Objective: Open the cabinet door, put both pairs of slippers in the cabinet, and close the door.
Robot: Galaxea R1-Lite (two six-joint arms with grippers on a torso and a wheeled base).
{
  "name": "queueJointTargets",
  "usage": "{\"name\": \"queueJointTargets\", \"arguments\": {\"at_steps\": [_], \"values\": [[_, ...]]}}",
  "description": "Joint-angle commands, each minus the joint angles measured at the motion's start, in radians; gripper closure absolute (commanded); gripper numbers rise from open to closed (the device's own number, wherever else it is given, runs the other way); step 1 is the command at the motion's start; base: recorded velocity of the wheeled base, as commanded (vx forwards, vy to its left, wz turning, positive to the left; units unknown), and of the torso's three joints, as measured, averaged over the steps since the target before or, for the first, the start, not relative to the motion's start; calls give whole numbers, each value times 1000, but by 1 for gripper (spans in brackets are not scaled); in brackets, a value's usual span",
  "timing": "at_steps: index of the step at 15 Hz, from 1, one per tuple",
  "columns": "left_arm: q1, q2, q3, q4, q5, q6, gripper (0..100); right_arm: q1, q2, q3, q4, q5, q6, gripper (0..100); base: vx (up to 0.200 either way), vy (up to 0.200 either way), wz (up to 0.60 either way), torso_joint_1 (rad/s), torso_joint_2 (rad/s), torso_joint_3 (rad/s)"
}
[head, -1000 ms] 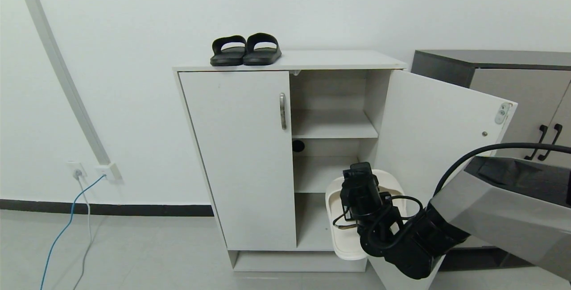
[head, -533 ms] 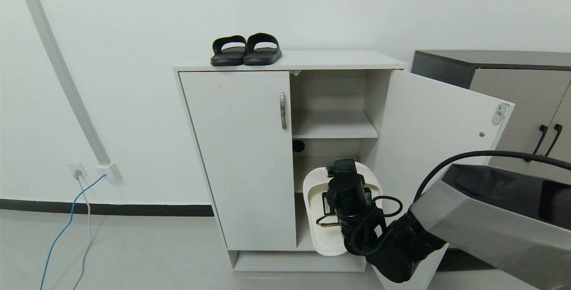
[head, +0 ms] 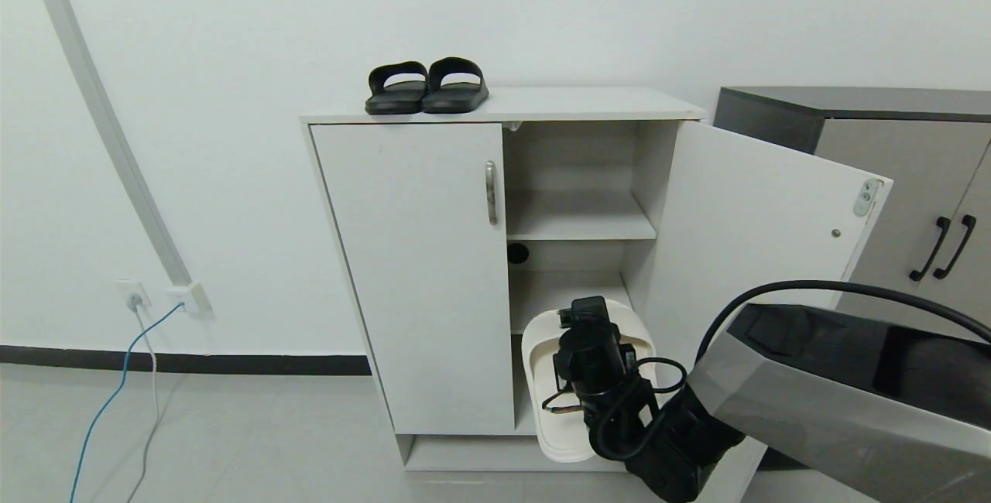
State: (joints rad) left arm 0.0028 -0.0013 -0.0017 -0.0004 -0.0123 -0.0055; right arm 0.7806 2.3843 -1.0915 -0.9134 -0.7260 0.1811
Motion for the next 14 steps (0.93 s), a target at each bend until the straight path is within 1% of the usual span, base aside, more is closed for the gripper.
{"name": "queueJointTargets", "arguments": {"at_steps": [1, 3, 5, 10, 14], "values": [[0, 1, 0, 0, 0, -1, 100, 0, 4, 16, -4, -1, 0, 100, 0, 0, 0, 0, 0, 0], [0, 1, 0, -1, 0, -1, 100, -1, -11, 73, -4, -36, -12, 100, 0, 0, 0, 0, 0, 0], [0, 1, 0, -1, 0, -1, 100, -11, -42, 133, -2, -43, -41, 100, 0, 0, 0, 0, 0, 0], [0, 1, 0, 0, -1, -1, 100, -32, -56, 151, 2, -46, -58, 100, 0, 0, 0, 0, 0, 0], [0, 1, 0, -1, 0, -1, 100, -66, -60, 199, -1, -47, -80, 100, 0, 0, 0, 0, 0, 0]]}}
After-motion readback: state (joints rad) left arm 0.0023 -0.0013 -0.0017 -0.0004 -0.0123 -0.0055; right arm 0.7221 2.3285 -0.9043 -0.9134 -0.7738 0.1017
